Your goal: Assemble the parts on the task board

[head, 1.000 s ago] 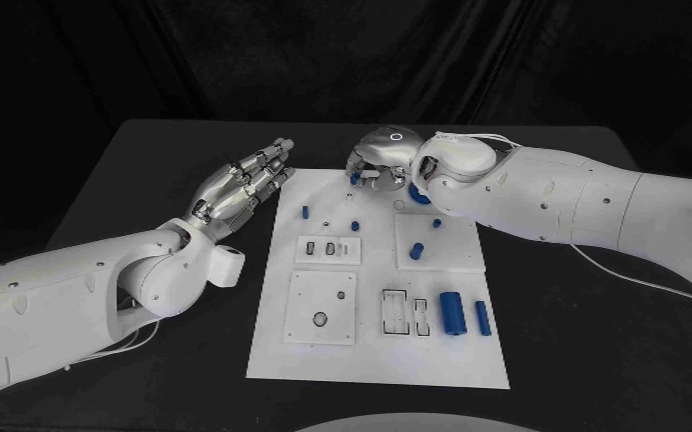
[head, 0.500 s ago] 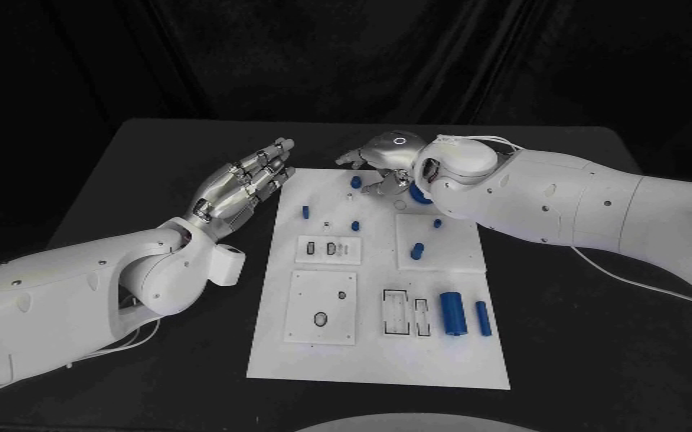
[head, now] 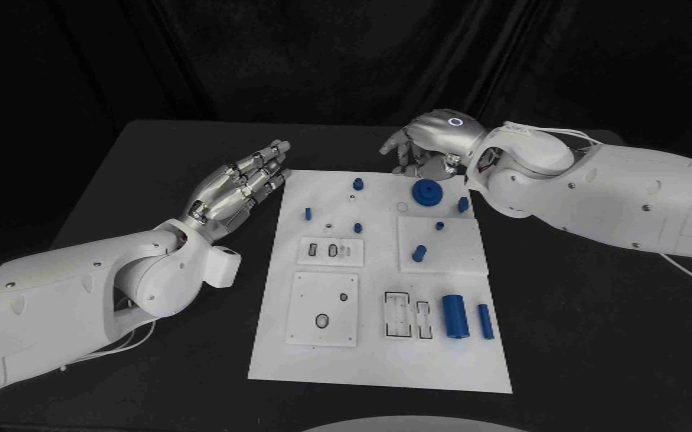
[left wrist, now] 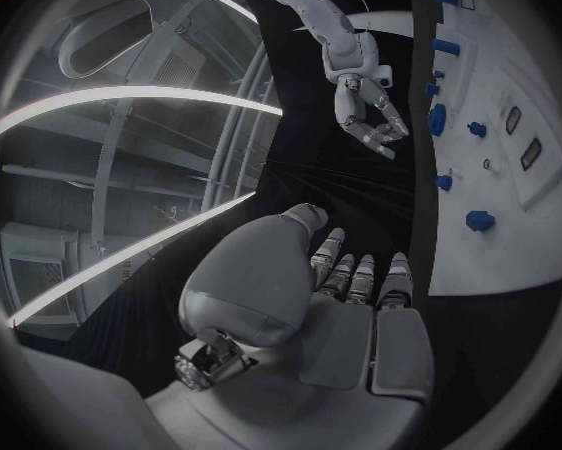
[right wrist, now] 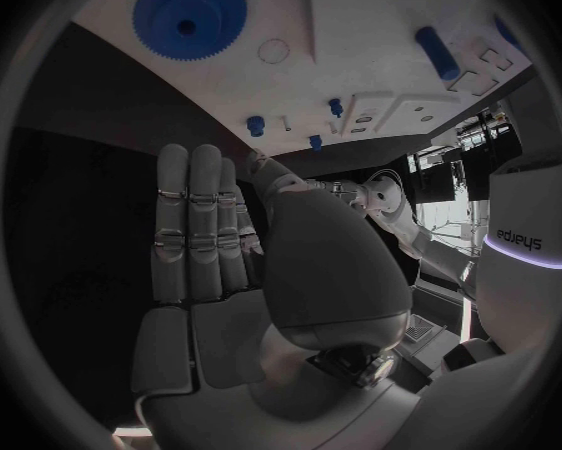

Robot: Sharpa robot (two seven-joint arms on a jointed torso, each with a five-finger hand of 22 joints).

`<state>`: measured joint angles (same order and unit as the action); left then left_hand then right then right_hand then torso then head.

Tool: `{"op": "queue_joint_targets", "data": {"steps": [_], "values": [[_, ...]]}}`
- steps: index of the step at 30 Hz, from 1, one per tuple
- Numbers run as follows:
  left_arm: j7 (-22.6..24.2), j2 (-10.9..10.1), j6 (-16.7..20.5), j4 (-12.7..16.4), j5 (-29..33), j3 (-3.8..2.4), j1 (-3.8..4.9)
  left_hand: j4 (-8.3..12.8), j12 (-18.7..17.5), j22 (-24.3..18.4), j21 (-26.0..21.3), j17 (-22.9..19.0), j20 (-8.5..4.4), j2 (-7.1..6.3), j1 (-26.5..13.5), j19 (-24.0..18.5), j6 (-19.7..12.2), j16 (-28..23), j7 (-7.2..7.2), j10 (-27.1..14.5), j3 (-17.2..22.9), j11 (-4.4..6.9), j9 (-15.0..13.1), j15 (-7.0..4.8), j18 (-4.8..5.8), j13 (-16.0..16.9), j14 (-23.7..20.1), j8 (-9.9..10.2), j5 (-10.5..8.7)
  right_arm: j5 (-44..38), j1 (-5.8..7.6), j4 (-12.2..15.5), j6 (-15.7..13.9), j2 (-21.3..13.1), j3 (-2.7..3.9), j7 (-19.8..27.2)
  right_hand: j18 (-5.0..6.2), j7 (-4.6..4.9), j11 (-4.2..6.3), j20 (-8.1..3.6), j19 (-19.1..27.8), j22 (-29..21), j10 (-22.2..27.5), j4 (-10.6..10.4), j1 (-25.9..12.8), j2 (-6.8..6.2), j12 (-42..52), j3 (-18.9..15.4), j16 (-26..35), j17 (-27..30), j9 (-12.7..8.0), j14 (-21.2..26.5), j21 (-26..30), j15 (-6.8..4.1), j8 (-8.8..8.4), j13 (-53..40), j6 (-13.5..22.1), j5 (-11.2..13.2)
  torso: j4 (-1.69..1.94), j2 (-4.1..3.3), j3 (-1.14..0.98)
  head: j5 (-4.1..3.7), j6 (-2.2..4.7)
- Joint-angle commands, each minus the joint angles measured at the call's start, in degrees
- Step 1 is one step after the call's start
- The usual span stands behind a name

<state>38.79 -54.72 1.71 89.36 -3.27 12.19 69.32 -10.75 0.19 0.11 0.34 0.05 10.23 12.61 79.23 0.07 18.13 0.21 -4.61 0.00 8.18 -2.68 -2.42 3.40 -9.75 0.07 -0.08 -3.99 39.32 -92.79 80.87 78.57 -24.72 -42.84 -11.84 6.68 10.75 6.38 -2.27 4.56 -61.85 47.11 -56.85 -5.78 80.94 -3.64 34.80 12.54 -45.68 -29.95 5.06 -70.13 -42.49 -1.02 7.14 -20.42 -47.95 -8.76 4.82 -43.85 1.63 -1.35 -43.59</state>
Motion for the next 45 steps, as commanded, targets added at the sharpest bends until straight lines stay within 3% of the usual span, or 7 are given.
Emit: {"op": "queue_joint_targets", "data": {"steps": [1, 2, 7, 13, 25, 29, 45], "values": [[9.88, 0.12, -0.61, 0.16, -0.04, -0.05, 0.15, 0.07, -0.19, 0.01, -0.21, -0.05, 0.46, -0.13, 0.23, 0.09, -0.15, -0.21, -0.29, 0.0, 0.35, -0.37, 0.0, 0.47, -0.58, -0.07, 0.08, -0.23, -0.08, 3.17, 0.31, 2.17, 3.75, -2.03, -0.03, -4.95, -1.69, -0.03, 1.27, -0.03, -4.57, 5.93, -1.21, -1.95, -3.11, 0.36, 28.88, -1.81, -12.33, -15.17, 0.43, -4.45, -5.39, -1.03, -0.71, -25.79, -0.95, 0.29, -0.16, 0.06, 0.0, -0.08, 0.03], [9.86, 0.15, -0.69, 0.13, -0.04, -0.05, 0.15, 0.07, -0.19, 0.01, -0.21, -0.05, 0.46, -0.13, 0.23, 0.09, -0.15, -0.21, -0.29, 0.0, 0.35, -0.37, 0.0, 0.47, -0.58, -0.07, 0.08, -0.23, -0.08, 3.53, 0.35, 2.46, 4.95, -2.55, -0.03, -5.97, -2.94, -0.39, 1.17, -0.11, -8.06, 12.01, -8.94, -3.16, -4.74, 0.02, 40.19, -2.87, -23.15, -29.37, 0.72, -8.45, -11.68, -1.27, -1.22, -41.07, -0.72, 0.8, -0.17, 0.05, -0.01, -0.12, 0.04], [9.6, 0.33, -1.08, 0.0, -0.04, -0.05, 0.15, 0.08, -0.19, 0.03, -0.2, -0.05, 0.49, -0.15, 0.22, 0.11, -0.16, -0.21, -0.31, 0.0, 0.37, -0.39, 0.0, 0.5, -0.58, -0.07, 0.08, -0.23, -0.1, 4.28, -0.48, 2.89, 10.5, -4.68, -0.04, -11.49, -4.74, -0.66, 1.51, -0.66, -13.15, 22.72, -27.67, -5.96, -9.61, 0.88, 52.93, -5.45, -38.63, -51.15, 1.29, -16.18, -22.66, -1.47, -2.51, -63.82, 0.92, 0.58, -0.17, -0.02, -0.04, -0.35, 0.24], [9.37, 0.45, -1.51, -0.13, -0.04, -0.05, 0.14, 0.09, -0.19, 0.05, -0.17, -0.05, 0.67, -0.16, 0.17, 0.15, -0.24, -0.21, -0.36, 0.0, 0.58, -0.45, 0.0, 0.8, -0.58, -0.07, 0.08, -0.25, -0.11, 3.51, -1.66, 2.63, 11.26, -5.88, -0.05, -14.21, -6.32, -0.5, 1.6, -0.92, -17.73, 29.79, -33.15, -6.05, -10.68, 0.98, 55.2, -6.65, -44.23, -59.9, 2.03, -19.82, -30.63, -1.78, -2.47, -69.58, 0.86, 0.06, -0.23, 0.0, -0.04, 0.09, 0.0], [8.79, 0.7, -2.15, -0.4, -0.04, -0.05, 0.13, 0.12, -0.19, 0.07, -0.14, -0.05, 0.85, -0.17, 0.14, 0.18, -0.25, -0.21, -0.37, 0.0, 0.79, -0.45, 0.0, 1.08, -0.57, -0.07, 0.08, -0.28, -0.1, 1.41, -2.68, 2.14, 11.59, -6.34, -0.05, -15.12, -6.59, -0.66, 1.75, -1.11, -18.59, 31.44, -33.15, -4.92, -9.61, 1.03, 55.2, -6.52, -44.32, -60.05, 2.14, -19.87, -32.23, -1.89, -3.0, -69.58, 2.21, -1.05, -0.02, -0.12, -0.22, -0.16, -0.36], [8.61, 0.68, -2.23, -0.4, -0.04, -0.05, 0.13, 0.12, -0.19, 0.07, -0.14, -0.05, 0.85, -0.17, 0.14, 0.18, -0.25, -0.21, -0.37, 0.0, 0.79, -0.45, 0.0, 1.08, -0.57, -0.07, 0.08, -0.28, -0.1, 1.19, -3.1, 1.78, 11.83, -6.24, -0.05, -15.03, -6.52, -0.68, 1.76, -1.14, -18.4, 31.44, -33.15, -4.13, -8.79, 1.08, 55.2, -6.22, -44.32, -60.05, 2.3, -19.87, -32.0, -1.92, -2.87, -69.58, 2.13, -2.39, -0.04, -0.06, -0.07, 0.0, -0.4], [7.94, 0.84, -2.74, -0.75, -0.04, -0.05, 0.13, 0.2, -0.19, 0.1, -0.11, -0.05, 1.07, -0.19, 0.12, 0.22, -0.34, -0.21, -0.44, 0.0, 1.03, -0.52, 0.01, 1.29, -0.56, -0.07, 0.08, -0.29, -0.1, 1.05, -4.17, 0.98, 10.06, -5.32, -0.05, -13.12, -6.19, -1.33, 2.27, -1.39, -17.49, 31.12, -33.15, -1.17, -6.0, 0.94, 55.2, -5.01, -43.2, -58.46, 4.47, -19.26, -30.54, -2.29, 0.47, -69.58, -1.1, -5.11, -0.08, 0.03, -0.06, 0.0, -0.77]]}}
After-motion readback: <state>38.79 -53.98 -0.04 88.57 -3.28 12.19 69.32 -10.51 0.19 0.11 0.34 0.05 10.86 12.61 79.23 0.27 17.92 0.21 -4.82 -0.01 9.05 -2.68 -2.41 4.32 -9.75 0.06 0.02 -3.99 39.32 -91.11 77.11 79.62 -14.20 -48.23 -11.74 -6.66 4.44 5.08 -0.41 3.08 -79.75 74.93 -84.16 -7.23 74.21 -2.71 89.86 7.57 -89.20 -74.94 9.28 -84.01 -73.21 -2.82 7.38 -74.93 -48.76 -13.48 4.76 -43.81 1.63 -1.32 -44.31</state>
